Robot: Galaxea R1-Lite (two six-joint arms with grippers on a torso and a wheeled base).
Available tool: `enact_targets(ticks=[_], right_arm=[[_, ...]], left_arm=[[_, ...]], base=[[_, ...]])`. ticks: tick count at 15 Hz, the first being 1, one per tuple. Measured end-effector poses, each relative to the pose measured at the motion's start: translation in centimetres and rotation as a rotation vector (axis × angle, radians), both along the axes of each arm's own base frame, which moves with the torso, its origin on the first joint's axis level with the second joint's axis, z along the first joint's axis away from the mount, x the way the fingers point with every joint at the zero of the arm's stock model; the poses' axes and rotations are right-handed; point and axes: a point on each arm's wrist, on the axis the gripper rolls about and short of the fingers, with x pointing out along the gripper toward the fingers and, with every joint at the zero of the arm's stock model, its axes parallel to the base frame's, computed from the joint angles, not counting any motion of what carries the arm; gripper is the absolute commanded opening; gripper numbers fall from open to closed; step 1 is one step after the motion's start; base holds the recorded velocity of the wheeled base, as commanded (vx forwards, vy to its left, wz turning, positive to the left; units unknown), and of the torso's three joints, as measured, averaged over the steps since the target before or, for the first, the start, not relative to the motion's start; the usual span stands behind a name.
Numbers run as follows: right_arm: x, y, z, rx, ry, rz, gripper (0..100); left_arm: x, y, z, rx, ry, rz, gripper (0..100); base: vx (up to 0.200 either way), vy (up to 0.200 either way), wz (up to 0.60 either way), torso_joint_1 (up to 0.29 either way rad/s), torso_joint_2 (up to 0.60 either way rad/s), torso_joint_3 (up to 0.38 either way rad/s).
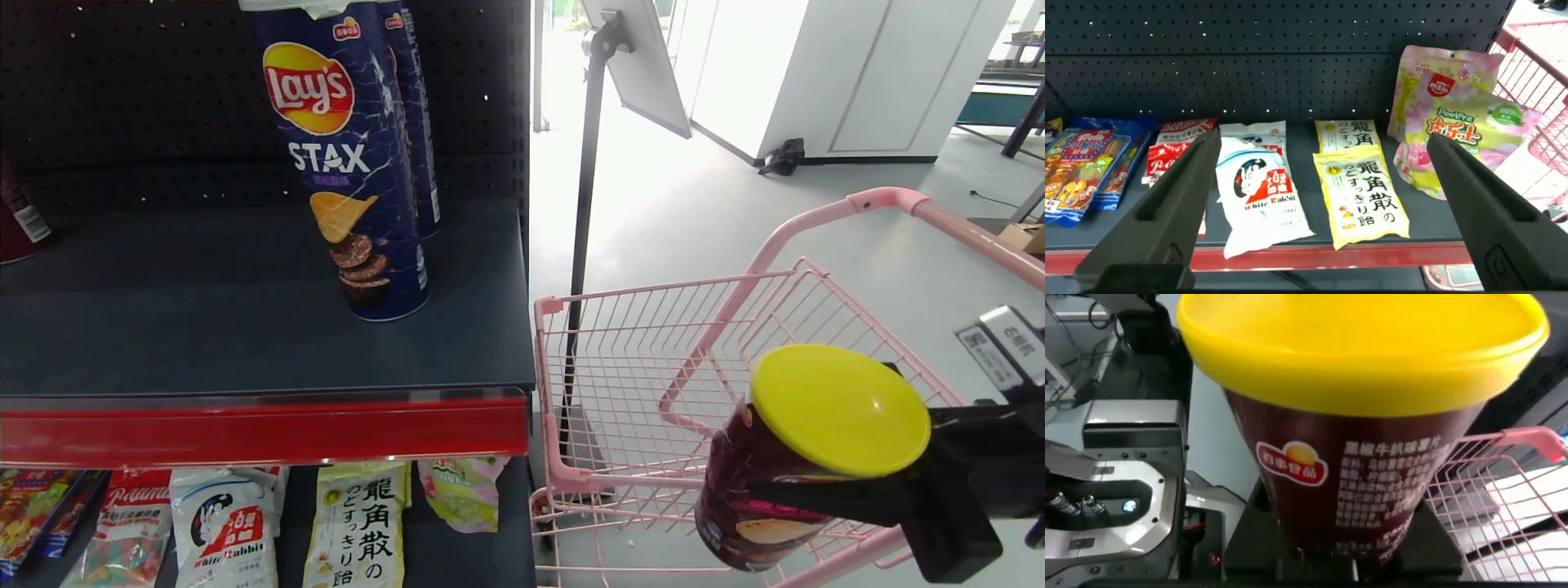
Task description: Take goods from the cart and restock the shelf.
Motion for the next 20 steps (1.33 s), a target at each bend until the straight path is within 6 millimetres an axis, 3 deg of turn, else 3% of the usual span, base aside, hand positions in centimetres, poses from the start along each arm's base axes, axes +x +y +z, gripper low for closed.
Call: enact_targets(ticks=[9, 14, 20], right_arm=[[-1.0, 1.4, 1.0, -0.063, 0.005, -0.045, 0], [-1.2, 1.3, 1.2, -0.051, 0.030, -0.051, 0], [-2.1, 1.4, 2.0, -0.059, 0.222, -0.077, 0]], left_arm=[[0.0, 0.0, 0.0, 0.000, 0.001, 0.000, 100], [0.0, 0.0, 0.0, 0.000, -0.001, 0.000, 100], [0.0, 0.0, 0.0, 0.000, 0.000, 0.000, 100]], base=[[0.000, 0.000, 0.00, 0.006, -0.02, -0.011], [0.000, 0.000, 0.00, 0.166, -0.45, -0.274], [0.000, 0.000, 0.00, 0.229, -0.56, -0.330]])
